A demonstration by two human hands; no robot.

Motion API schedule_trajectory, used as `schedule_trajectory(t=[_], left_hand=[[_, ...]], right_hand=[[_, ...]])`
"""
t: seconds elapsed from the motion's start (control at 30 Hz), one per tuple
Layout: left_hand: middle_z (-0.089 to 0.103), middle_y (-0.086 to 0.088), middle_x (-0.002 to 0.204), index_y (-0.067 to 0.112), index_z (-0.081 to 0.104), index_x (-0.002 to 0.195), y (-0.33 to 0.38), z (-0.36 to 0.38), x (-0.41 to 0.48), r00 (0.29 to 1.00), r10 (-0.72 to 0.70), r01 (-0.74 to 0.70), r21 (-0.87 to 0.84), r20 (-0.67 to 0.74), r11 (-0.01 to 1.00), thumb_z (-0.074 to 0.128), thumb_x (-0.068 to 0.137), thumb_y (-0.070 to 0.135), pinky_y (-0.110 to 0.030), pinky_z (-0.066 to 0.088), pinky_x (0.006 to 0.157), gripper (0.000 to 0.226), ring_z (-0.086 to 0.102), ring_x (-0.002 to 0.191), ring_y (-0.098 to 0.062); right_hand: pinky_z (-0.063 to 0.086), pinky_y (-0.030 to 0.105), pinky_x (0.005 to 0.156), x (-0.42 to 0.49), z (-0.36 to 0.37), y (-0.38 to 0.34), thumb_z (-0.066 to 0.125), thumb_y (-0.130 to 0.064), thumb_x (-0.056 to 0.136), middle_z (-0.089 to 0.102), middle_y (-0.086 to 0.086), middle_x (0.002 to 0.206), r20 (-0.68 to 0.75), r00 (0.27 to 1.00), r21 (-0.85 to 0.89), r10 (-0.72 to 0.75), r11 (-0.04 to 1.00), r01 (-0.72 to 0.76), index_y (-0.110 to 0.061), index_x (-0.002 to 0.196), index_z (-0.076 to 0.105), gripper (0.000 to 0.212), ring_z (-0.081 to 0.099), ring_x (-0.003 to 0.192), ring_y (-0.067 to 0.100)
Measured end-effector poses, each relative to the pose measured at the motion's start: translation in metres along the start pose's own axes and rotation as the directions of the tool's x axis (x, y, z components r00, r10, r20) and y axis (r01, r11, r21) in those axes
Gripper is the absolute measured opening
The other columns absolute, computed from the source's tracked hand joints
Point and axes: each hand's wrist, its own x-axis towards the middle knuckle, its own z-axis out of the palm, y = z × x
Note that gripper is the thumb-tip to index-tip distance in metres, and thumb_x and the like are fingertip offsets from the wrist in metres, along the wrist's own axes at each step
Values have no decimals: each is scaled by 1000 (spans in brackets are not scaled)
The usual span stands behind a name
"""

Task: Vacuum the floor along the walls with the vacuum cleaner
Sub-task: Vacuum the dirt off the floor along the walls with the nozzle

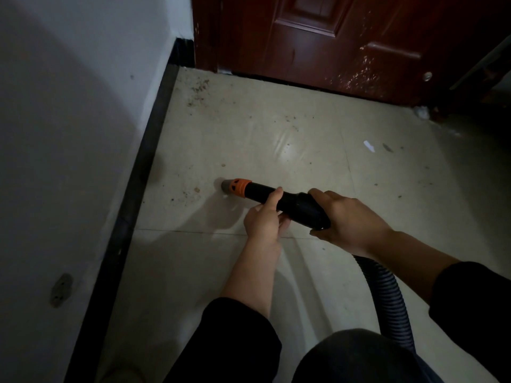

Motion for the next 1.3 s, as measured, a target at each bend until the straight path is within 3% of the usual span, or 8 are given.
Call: schedule_trajectory(t=[0.23,0.57,0.77,0.97,1.3], left_hand=[[71,-10,107,16,62,97,5,-10,-5,1000,-1,0,-31,-4,1000,74,86,27,-21,57,66,20,68,85,-14],[72,-10,102,12,63,107,17,-25,-11,998,19,-27,-134,-54,991,74,85,23,-22,57,64,27,68,83,-14],[71,-11,103,16,59,92,18,-32,-18,994,29,-48,-175,-108,983,73,86,20,-23,57,66,15,67,81,-15],[71,-11,102,13,61,95,24,-42,-21,991,34,-64,-232,-129,971,72,86,20,-20,55,55,16,68,78,-13],[70,-11,101,13,60,91,28,-57,-29,984,57,-101,-260,-169,960,72,87,19,-19,56,54,14,67,78,-14]], right_hand=[[52,36,70,6,2,-7,74,-28,81,58,3,101,0,999,11,-46,999,46,-20,127,43,56,59,81,23],[52,38,73,19,0,-25,75,-30,81,58,3,104,14,993,-1,-118,993,118,-21,128,43,58,60,84,24],[50,33,69,20,-2,-34,74,-29,81,58,2,104,21,987,-17,-161,987,162,-21,129,42,58,59,82,23],[46,31,66,26,-4,-47,73,-28,82,57,3,104,39,980,-35,-195,980,197,-19,126,44,53,59,81,24],[49,31,69,32,1,-61,72,-29,82,58,4,108,38,966,-36,-255,966,256,-20,130,42,57,60,84,24]])
